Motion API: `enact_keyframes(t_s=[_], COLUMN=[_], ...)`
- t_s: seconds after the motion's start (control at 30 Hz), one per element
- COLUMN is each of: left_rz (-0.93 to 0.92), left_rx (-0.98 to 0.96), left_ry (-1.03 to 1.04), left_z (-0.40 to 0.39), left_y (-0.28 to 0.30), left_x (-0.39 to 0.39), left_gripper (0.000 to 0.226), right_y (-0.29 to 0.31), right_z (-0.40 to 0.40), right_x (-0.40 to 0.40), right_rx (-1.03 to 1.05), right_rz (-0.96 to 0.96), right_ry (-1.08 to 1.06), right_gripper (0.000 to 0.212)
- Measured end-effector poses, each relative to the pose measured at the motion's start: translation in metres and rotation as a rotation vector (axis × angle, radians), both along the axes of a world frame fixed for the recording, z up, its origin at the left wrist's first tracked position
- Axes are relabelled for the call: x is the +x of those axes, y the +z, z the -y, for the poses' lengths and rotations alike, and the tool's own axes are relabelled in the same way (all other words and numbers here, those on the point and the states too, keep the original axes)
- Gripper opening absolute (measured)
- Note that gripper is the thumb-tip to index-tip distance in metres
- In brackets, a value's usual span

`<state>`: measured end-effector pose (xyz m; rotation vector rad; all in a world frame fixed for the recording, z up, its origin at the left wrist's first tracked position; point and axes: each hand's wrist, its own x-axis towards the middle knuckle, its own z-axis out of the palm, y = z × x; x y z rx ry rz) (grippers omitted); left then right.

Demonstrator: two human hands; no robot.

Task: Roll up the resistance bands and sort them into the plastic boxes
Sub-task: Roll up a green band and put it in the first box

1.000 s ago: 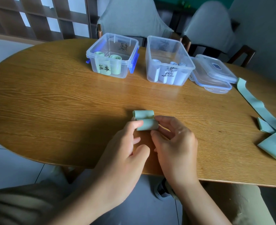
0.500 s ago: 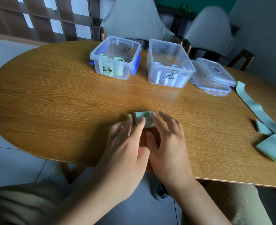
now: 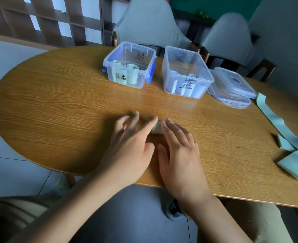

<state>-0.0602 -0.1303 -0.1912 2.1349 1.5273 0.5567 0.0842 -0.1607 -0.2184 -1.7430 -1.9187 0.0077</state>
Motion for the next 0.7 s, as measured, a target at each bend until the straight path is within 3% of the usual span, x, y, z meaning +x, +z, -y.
enact_keyframes(t_s=[0.33, 0.7], left_rz=[0.16, 0.033], left_rx=[0.126, 0.284], left_ry=[0.061, 0.072], left_z=[-0.024, -0.045], left_y=[-0.006, -0.014], left_x=[-0.007, 0.001], left_gripper=[0.049, 0.045], right_y=[0.009, 0.006], right_z=[-0.031, -0.067], right_x=[0.011, 0.022], right_rx=[-0.079, -0.157], right_rz=[0.073, 0.046], right_ry=[0.069, 0.144], right_gripper=[0.058, 0.06])
